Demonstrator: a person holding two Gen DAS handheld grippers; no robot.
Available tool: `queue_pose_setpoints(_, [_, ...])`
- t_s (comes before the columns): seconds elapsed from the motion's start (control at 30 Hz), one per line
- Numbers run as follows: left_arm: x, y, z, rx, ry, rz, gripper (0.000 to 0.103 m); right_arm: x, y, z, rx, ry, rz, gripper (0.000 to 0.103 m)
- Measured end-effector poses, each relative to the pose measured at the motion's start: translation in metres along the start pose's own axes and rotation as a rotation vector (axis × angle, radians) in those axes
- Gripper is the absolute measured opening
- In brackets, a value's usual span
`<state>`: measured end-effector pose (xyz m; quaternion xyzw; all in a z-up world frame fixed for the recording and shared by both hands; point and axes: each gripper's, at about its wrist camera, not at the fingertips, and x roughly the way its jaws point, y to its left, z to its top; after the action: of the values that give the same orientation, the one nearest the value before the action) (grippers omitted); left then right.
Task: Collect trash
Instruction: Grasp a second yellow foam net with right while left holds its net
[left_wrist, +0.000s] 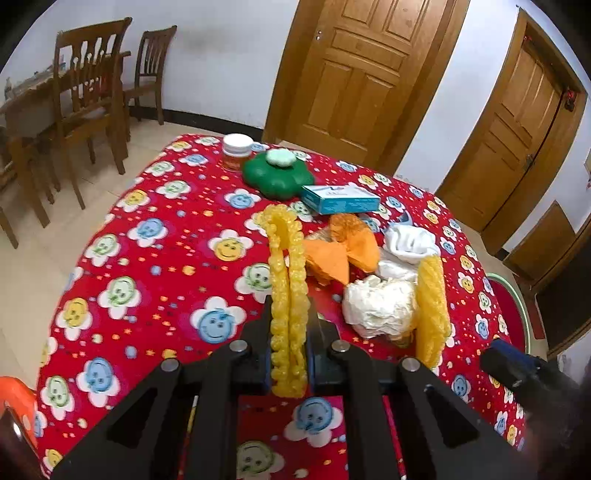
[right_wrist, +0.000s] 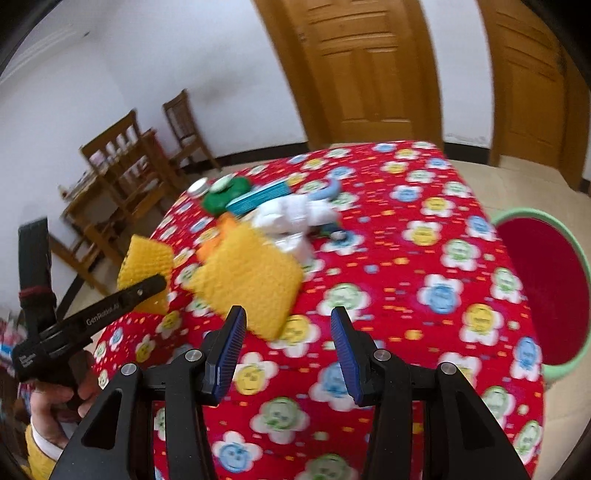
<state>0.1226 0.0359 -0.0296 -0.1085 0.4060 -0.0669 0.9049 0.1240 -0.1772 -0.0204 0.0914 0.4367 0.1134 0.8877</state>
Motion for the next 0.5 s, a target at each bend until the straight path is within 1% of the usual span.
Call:
queue_pose_setpoints(0.13, [-0.005, 0.009, -0.001, -0.003, -0.013, 0.009, 0.012, 0.017, 0.025, -0.001, -0.063, 0.033, 0.019, 0.049])
queue_pose_setpoints(0.23, [-0.007, 0.013, -0.002, -0.013, -0.014, 0.004, 0.012, 0.030, 0.039, 0.002, -0.105, 0.048, 0.010, 0.049])
queue_pose_setpoints(0.43, [-0.009, 0.013, -0.003, -0.012, -0.019, -0.014, 0.012, 0.049, 0.050, 0.009, -0.134, 0.049, -0.025, 0.049])
queue_pose_setpoints(0.47, [-0.009, 0.012, -0.003, -0.008, -0.019, -0.017, 0.012, 0.050, 0.049, 0.010, -0.130, 0.042, -0.027, 0.048])
queue_pose_setpoints(0.5, [-0.010, 0.011, -0.004, -0.003, -0.019, -0.024, 0.012, 0.050, 0.049, 0.010, -0.128, 0.036, -0.028, 0.045])
